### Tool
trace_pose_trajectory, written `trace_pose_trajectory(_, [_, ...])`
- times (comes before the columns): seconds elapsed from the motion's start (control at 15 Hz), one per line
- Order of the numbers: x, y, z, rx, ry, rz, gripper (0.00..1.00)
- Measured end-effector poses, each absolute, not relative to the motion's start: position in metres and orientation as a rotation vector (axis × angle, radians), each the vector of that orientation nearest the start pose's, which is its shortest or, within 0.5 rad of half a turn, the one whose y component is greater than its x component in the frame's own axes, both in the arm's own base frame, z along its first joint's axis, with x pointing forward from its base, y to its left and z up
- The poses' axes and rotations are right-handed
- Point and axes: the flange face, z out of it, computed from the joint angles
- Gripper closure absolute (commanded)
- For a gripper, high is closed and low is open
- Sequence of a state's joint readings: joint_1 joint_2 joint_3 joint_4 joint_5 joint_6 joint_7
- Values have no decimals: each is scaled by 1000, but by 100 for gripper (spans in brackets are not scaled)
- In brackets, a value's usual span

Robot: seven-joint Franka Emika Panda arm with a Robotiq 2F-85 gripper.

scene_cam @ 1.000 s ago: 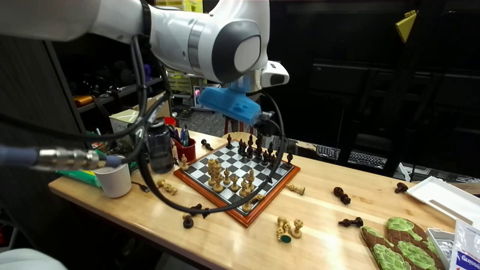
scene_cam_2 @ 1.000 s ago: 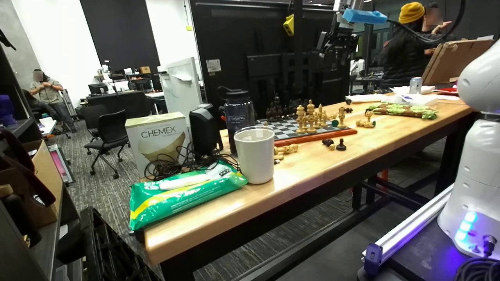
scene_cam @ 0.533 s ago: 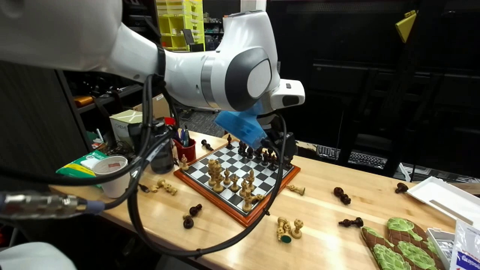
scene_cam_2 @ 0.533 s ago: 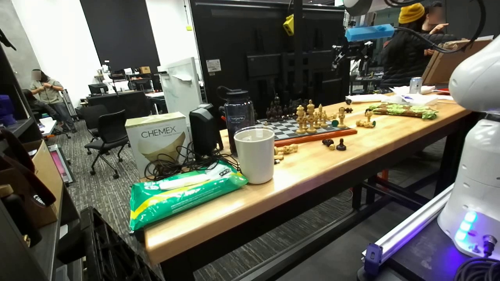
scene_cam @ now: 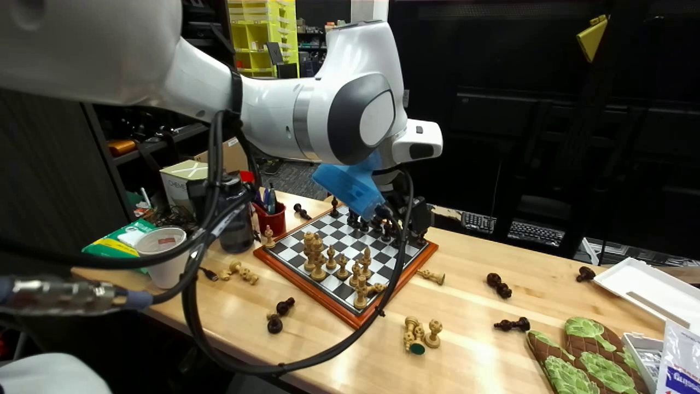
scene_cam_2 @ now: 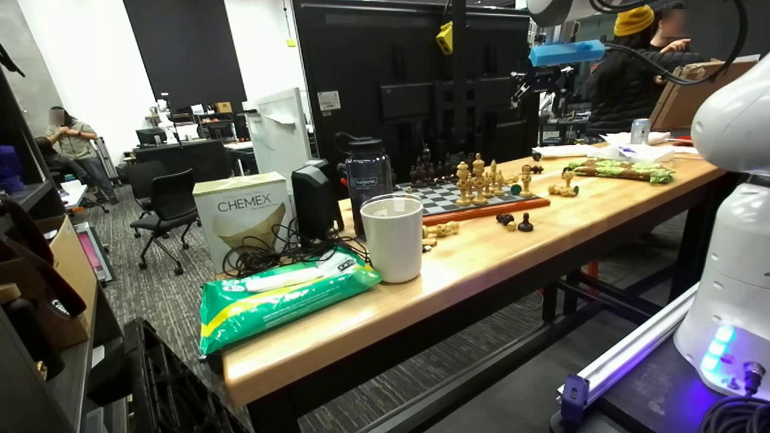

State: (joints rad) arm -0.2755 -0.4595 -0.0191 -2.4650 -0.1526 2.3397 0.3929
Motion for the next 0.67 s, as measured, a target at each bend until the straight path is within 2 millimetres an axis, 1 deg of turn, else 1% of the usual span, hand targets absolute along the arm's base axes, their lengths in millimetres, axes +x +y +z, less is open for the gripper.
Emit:
trace_pose_trajectory(0.27, [427,-130,472,-2957,1028,-449,0])
trace_pose_trajectory(0.67, [449,-139,442,-2819,1237,-368,0])
